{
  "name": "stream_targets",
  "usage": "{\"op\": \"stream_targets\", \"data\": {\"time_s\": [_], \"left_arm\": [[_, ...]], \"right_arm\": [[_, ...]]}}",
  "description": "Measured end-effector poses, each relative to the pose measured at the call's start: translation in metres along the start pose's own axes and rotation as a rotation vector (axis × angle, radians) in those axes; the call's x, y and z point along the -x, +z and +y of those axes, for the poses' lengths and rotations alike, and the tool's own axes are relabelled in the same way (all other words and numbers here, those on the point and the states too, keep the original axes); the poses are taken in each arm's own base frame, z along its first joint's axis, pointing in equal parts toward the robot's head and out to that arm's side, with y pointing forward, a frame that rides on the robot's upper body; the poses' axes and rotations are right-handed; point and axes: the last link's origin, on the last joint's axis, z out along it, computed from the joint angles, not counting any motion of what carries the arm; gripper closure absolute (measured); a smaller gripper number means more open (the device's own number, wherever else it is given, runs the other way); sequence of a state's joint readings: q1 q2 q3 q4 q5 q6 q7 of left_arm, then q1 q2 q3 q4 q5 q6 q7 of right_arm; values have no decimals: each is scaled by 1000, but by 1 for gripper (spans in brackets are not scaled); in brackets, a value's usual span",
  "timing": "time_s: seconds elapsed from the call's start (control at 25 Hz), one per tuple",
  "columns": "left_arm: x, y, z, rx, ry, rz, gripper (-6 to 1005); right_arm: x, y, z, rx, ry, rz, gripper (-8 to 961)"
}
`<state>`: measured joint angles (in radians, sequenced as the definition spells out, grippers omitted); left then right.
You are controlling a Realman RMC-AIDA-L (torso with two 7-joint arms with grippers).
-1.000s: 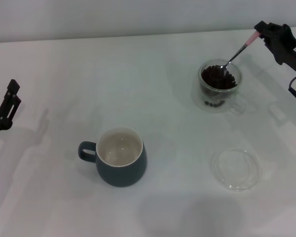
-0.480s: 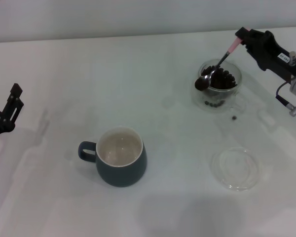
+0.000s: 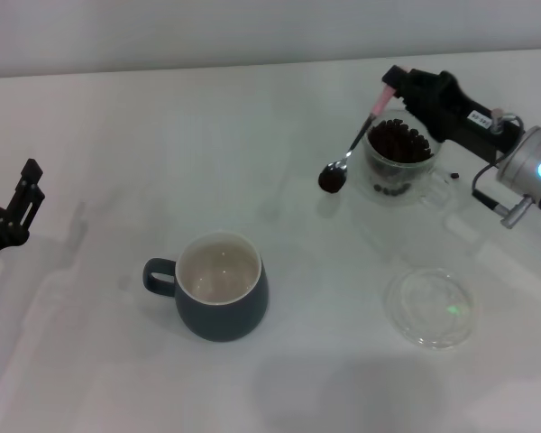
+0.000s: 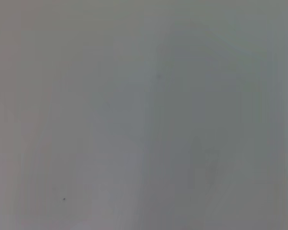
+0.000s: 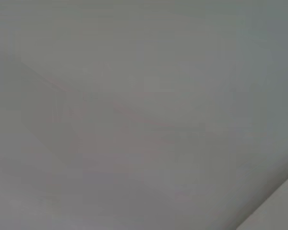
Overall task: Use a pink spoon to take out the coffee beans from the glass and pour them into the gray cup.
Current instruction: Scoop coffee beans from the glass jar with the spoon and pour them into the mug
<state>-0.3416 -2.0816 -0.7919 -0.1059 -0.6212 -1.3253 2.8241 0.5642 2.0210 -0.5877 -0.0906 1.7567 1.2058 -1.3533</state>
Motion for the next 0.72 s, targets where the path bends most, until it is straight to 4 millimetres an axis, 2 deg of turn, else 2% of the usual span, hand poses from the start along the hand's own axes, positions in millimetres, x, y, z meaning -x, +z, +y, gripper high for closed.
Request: {"op": "stream_targets", "data": {"time_s": [0.28, 0.72], "left_arm": [[2, 1, -1, -6, 0, -19, 378], [7, 1, -1, -13, -3, -47, 379]], "right_arm": [[-17, 12, 11, 46, -2, 85, 812], [-33, 30, 25, 90, -34, 189, 811]]}}
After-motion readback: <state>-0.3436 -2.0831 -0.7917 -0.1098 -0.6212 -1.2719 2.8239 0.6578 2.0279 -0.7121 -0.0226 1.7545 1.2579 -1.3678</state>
